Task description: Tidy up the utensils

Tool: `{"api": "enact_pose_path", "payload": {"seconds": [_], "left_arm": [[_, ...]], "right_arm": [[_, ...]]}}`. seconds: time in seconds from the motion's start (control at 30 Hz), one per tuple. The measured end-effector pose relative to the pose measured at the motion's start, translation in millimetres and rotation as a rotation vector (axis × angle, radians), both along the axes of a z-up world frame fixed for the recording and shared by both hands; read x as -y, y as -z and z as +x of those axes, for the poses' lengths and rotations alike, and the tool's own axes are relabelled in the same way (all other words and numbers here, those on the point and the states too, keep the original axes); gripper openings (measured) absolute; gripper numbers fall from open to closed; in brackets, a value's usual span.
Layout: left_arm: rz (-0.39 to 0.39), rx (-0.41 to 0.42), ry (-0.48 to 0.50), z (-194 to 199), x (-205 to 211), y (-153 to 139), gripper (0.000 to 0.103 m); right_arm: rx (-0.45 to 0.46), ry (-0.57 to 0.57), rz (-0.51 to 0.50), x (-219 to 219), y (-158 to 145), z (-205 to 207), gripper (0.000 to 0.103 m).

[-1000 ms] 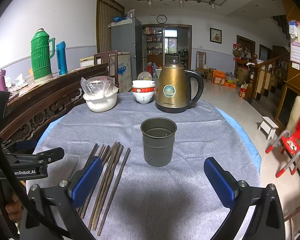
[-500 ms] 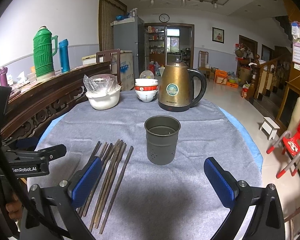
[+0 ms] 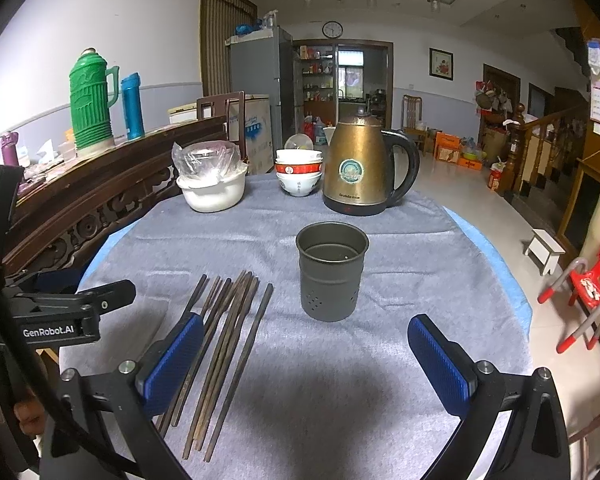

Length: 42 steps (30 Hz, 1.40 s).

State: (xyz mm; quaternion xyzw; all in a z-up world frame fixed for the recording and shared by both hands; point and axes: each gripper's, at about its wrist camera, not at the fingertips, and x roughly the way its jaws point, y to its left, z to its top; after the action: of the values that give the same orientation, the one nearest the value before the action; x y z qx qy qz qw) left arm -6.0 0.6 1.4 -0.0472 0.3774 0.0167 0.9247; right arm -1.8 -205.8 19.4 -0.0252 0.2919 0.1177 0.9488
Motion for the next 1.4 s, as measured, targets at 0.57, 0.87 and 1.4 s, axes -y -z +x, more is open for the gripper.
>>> {"api": "enact_pose_path", "payload": {"seconds": [0.57, 0.87, 1.4], "left_arm": [[-0.005, -0.002, 0.000, -1.2, -1.4, -1.4, 0.103], [-0.006, -0.003, -0.001, -0.9, -1.9, -1.7, 0.103], [-0.028, -0.010, -0.001, 0.5, -11.6, 3.7, 0.103]], "right_arm": [[-0.016, -0.005, 0.006, -0.7, 1.9, 0.8, 0.103], [-0.021, -0.011, 0.007, -2.3, 3.0, 1.3, 0.103], [-0.085, -0.033, 0.035, -3.5, 6.9, 8.7, 0.103]]}}
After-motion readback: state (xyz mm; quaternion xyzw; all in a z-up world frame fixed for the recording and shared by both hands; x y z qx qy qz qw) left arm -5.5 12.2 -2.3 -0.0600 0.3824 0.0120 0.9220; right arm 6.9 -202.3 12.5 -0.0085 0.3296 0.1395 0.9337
